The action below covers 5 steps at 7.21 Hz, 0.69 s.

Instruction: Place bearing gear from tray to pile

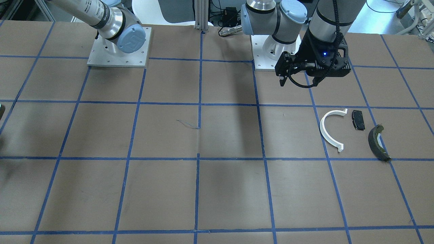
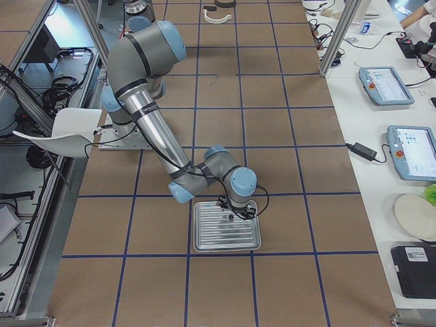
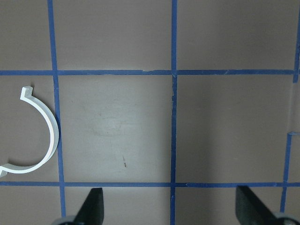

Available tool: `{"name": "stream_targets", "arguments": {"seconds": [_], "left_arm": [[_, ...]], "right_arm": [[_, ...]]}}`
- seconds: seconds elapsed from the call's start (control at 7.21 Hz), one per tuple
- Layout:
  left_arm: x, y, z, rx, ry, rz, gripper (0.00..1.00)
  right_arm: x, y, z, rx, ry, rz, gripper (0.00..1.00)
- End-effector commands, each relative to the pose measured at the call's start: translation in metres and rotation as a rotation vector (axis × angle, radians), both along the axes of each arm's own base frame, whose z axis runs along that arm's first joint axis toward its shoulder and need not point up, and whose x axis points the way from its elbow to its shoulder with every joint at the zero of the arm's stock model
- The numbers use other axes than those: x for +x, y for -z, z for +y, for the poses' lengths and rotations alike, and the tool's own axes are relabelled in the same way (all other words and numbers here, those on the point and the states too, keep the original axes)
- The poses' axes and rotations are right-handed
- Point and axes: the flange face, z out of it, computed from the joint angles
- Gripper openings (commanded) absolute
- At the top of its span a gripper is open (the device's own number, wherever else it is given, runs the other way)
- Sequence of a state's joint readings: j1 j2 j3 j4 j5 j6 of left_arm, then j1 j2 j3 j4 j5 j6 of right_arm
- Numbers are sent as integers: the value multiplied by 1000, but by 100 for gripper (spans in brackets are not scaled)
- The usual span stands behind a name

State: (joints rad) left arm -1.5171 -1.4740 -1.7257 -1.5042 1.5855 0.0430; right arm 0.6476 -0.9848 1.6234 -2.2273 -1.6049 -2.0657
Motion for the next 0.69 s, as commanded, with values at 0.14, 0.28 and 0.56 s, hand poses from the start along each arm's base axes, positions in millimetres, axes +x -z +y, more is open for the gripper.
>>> {"name": "stream_targets", "arguments": {"seconds": [0.14,0.28,0.56], "left_arm": [[0,9,2,10,0,1,100],[-1,8,4,4,0,0,100],[-1,13,7,13,1,0,100]], "right_arm": [[-14,-2,14,-1,17,9,87],[-14,-2,15,3,20,6,84],[-11,3,17,9,29,-15,73]]}}
